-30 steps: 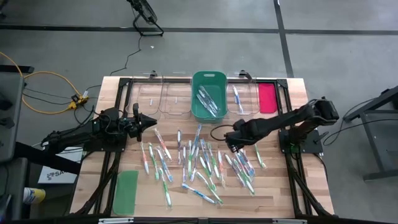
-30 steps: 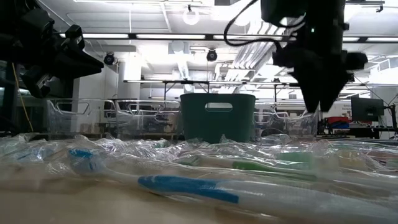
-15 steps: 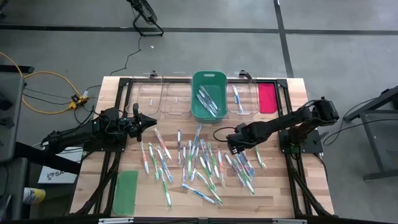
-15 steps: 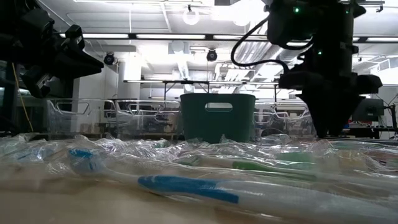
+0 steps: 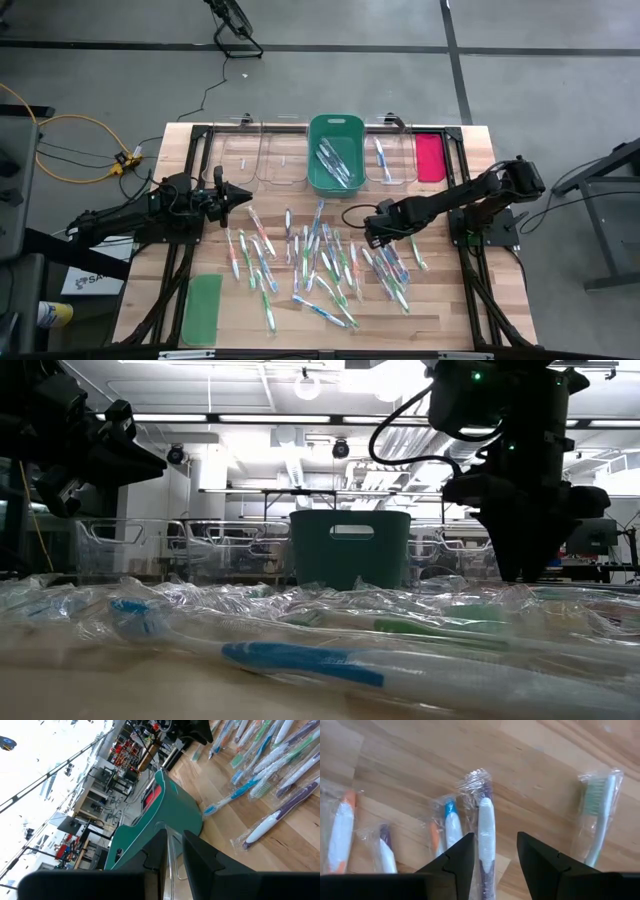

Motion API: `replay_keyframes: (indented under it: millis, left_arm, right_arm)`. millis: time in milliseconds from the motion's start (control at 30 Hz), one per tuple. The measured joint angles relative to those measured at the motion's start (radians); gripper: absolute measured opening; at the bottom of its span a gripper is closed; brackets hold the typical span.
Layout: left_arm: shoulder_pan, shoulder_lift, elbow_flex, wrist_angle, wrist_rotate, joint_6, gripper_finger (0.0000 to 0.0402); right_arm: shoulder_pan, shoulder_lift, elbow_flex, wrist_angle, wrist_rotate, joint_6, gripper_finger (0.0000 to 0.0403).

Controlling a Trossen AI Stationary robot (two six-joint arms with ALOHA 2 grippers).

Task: Pick & Place Toothbrushes
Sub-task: Put the purple toothbrush into the green bin

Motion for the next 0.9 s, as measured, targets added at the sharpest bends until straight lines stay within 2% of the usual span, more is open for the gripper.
replay_keyframes:
  millis: [900]
  left_arm:
    - [0.0,0.0,0.0,0.0,0.0,0.0,0.0055]
  right_arm:
    - [0.026,0.0,0.0,0.016,0.031,0.009,0.014]
